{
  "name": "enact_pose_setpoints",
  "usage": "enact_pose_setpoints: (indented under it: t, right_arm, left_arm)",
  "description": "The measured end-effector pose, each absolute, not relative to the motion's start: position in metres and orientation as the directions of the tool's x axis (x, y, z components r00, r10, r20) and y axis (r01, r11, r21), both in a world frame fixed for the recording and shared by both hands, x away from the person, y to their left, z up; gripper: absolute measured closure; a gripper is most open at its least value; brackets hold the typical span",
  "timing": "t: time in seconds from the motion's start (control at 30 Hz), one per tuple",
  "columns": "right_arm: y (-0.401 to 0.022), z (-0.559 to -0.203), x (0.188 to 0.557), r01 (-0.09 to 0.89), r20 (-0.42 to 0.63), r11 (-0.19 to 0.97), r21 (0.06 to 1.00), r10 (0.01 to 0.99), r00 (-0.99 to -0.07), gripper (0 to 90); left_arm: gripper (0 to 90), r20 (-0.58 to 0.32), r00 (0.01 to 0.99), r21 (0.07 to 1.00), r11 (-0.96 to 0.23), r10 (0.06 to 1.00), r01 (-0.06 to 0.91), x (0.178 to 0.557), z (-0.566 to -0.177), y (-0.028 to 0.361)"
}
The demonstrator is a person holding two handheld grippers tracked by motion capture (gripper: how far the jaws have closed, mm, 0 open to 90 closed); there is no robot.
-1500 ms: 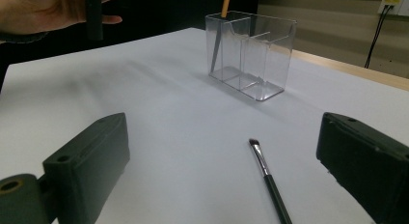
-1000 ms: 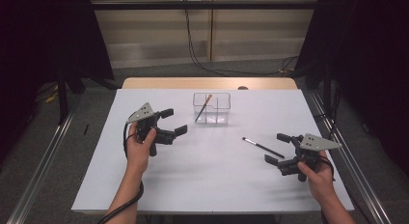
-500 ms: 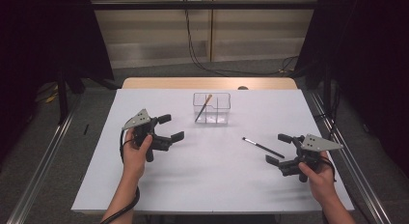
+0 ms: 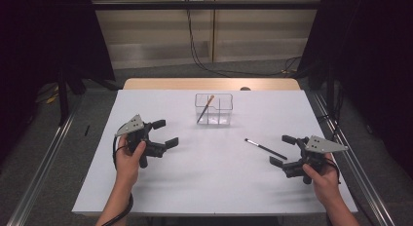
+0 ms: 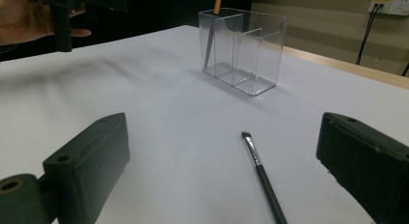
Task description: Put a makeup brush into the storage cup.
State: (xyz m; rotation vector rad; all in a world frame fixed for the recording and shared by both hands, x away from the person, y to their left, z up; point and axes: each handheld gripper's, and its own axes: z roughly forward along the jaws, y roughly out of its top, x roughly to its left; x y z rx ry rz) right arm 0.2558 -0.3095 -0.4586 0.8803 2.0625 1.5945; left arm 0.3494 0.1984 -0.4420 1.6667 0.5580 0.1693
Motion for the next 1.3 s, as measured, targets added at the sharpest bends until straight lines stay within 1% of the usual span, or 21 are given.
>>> enact_pose_setpoints:
  t: [0.4, 0.9, 1.3]
  right_arm:
    - [-0.309, -0.459, 0.257, 0.239, 0.067, 0.162, 0.957, 0.682, -0.728, 4.4]
    - [-0.31, -0.458, 0.257, 0.24, 0.068, 0.159, 0.958, 0.685, -0.726, 4.4]
    - [-0.311, -0.459, 0.258, 0.24, 0.069, 0.155, 0.958, 0.69, -0.721, 4.4]
  left_arm:
    - [2.6, -0.194, 0.865, 0.964, -0.075, 0.463, 0.256, 0.337, -0.445, 0.217]
    - [2.6, -0.182, 0.861, 0.962, -0.096, 0.475, 0.257, 0.328, -0.444, 0.231]
    - [2.7, -0.176, 0.852, 0.964, -0.09, 0.493, 0.252, 0.32, -0.446, 0.246]
